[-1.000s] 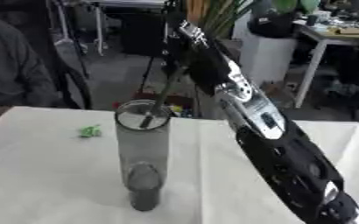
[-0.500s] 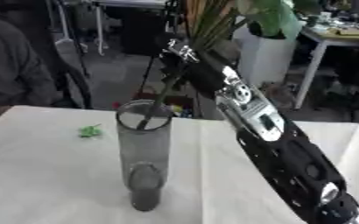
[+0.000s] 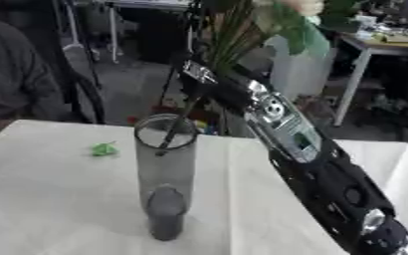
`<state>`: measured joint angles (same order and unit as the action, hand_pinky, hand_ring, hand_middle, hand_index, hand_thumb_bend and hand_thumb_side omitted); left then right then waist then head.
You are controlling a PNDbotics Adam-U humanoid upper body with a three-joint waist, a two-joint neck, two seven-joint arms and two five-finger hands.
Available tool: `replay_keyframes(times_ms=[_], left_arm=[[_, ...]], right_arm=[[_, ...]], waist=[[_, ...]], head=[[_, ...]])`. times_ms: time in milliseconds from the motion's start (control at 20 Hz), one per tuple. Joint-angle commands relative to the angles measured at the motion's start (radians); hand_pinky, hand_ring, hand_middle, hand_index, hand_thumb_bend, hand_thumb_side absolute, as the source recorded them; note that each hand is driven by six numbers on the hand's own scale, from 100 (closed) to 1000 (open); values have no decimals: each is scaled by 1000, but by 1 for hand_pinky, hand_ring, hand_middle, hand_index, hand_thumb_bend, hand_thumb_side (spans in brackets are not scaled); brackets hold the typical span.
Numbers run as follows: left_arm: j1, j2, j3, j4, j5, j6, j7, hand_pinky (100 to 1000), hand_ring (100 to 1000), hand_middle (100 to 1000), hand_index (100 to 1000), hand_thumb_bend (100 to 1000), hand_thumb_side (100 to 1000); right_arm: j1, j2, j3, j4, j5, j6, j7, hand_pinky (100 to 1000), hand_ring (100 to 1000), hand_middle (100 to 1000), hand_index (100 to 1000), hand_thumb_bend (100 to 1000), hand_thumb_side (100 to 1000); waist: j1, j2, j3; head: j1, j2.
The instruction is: Arrange flowers into the vase.
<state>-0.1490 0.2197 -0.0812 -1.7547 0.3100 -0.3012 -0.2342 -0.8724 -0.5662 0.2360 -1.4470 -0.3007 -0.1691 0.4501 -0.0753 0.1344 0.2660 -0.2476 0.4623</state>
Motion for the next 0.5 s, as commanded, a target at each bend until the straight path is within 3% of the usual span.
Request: replay_keyframes(times_ms=[50,500], left_arm=[[-5,10,8,-11,-4,-1,4,836,775,806,838,869,641],[-7,10,8,-11,-5,-2,6,835,774,805,837,869,642]], right_arm=[[-29,-39,-4,-3,31,-8,38,100,100,100,263,100,850],[-32,-47,-4,7,85,-24,56,100,100,100,309,100,936]], waist=[[3,-17,-1],[-3,-18,0]], head=[[3,-17],[5,-21]])
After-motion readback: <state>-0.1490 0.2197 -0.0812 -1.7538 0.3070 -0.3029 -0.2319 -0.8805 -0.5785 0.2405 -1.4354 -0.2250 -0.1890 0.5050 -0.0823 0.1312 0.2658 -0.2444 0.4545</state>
